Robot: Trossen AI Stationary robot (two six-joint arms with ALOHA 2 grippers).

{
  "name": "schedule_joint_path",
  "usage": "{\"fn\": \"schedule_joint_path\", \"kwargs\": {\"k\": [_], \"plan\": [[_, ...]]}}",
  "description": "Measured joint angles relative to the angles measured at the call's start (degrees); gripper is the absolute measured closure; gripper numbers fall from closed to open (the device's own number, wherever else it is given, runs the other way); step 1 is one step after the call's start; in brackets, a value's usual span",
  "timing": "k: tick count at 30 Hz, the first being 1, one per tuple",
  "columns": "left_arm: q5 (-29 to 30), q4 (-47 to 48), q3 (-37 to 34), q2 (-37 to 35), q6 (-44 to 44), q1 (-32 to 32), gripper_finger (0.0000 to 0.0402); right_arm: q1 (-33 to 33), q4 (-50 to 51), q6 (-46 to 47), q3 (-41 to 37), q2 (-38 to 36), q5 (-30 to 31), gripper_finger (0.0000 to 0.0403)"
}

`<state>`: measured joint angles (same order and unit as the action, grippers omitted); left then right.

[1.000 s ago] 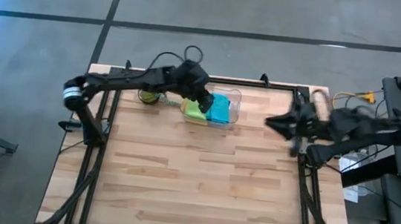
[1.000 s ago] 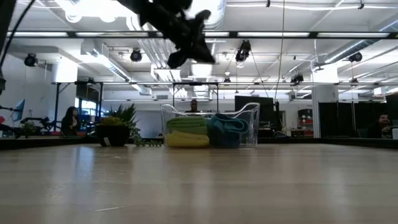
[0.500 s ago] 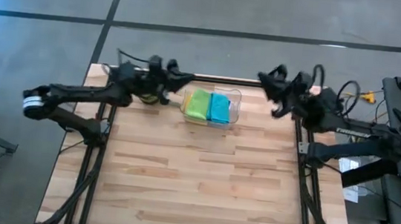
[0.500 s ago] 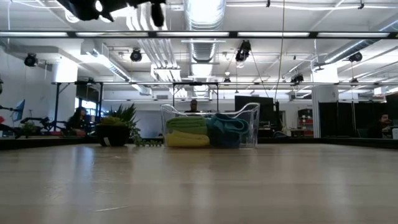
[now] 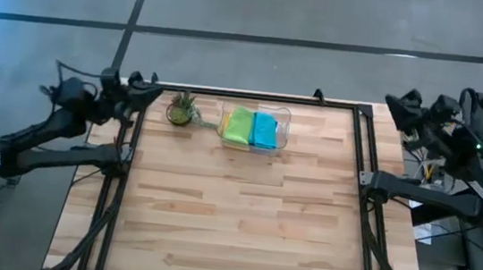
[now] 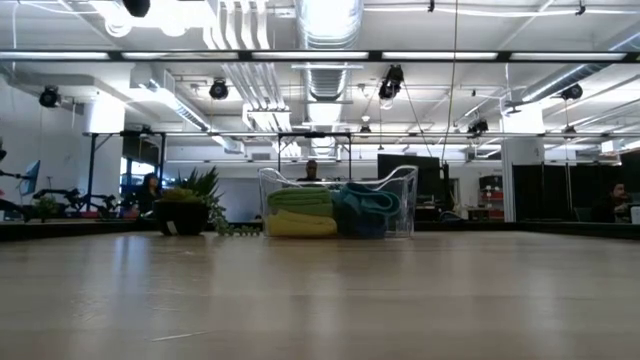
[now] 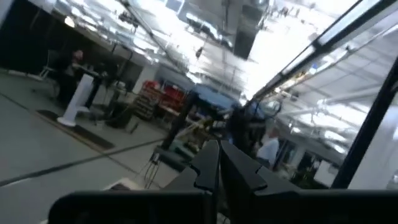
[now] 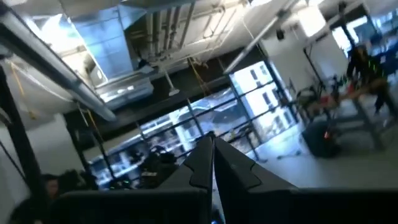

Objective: Fold microfiber towels
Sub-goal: Return to Home Position

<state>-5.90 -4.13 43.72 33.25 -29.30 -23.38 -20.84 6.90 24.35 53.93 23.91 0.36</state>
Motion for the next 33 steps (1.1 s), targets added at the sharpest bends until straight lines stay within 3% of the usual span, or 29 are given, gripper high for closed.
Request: {"fn": "schedule_joint_path", "kwargs": {"k": [6, 10, 16, 20, 23, 29, 33], "plan": [[6.6, -1.3, -7.2, -6.3, -1.9, 3.1, 0.0401, 4.0, -3.7, 10.7, -14.5, -7.0, 1.7, 0.0395], [10.6, -2.5, -15.4, -12.4, -5.9, 4.6, 0.0401, 7.3, -11.8, 12.0, -21.8, -11.9, 6.9, 0.0395], [16.3, -5.1, -26.9, -23.1, -9.4, 5.9, 0.0401, 10.6, -11.6, 13.2, -30.8, -23.9, 15.3, 0.0395], [18.1, -6.3, -32.7, -31.4, -13.6, 6.0, 0.0401, 11.0, -14.1, 13.7, -33.5, -22.8, 16.9, 0.0395], [18.3, -6.3, -36.2, -31.7, -15.3, 6.2, 0.0401, 11.3, -18.3, 18.3, -37.4, -21.0, 15.9, 0.0395], [18.1, -11.7, -41.1, -30.7, -18.1, 6.3, 0.0401, 13.0, -48.9, 21.8, -50.9, -18.3, 18.9, 0.0395], [14.8, -15.7, -43.2, -31.9, -18.9, 6.3, 0.0401, 15.2, -46.8, 21.5, -53.2, -18.7, 19.6, 0.0394]]}}
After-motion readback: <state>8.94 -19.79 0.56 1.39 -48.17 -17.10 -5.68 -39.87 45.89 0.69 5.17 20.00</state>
